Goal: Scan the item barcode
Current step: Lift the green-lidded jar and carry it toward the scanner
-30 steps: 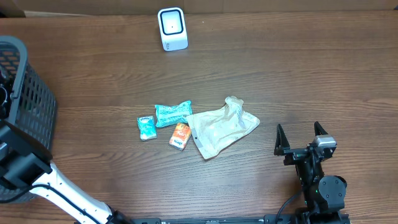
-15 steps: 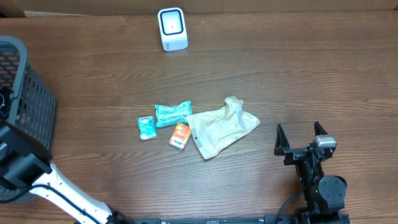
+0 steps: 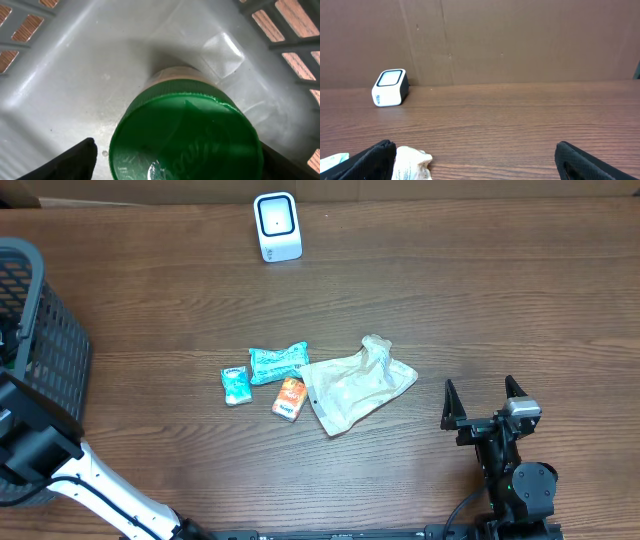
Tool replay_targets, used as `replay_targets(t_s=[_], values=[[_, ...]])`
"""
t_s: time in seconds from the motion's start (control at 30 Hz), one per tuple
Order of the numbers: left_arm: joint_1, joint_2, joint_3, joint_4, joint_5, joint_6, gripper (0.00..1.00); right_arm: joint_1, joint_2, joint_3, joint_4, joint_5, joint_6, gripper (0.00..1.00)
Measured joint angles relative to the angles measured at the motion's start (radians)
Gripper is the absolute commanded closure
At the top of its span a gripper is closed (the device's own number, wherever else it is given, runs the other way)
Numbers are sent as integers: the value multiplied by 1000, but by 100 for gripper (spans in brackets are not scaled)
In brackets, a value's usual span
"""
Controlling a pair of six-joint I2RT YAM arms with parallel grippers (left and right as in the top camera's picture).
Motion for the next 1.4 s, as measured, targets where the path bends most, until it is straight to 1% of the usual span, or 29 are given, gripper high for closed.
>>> replay_targets(t_s=[0.1, 0.23, 0.3, 0.63, 0.8, 0.9, 1.17, 1.4], values=[[0, 6, 0, 5, 2, -2, 41, 0, 0, 0, 0, 0, 0, 0], [0, 13, 0, 7, 5, 0, 46, 0, 0, 0, -1, 0, 0, 0], [0, 13, 0, 6, 5, 0, 48, 0, 0, 0, 0, 0, 0, 0], [0, 13, 9, -36, 11, -4, 47, 0, 0, 0, 0, 0, 0, 0], [0, -12, 13, -66, 43, -22, 50, 0, 0, 0, 0, 0, 0, 0], [0, -76, 13, -67, 82, -27, 50, 0, 0, 0, -1, 0, -1, 0], [0, -389, 39, -65, 206, -49, 51, 0, 0, 0, 0, 0, 0, 0], [0, -582, 47, -64, 289, -56, 51, 0, 0, 0, 0, 0, 0, 0]])
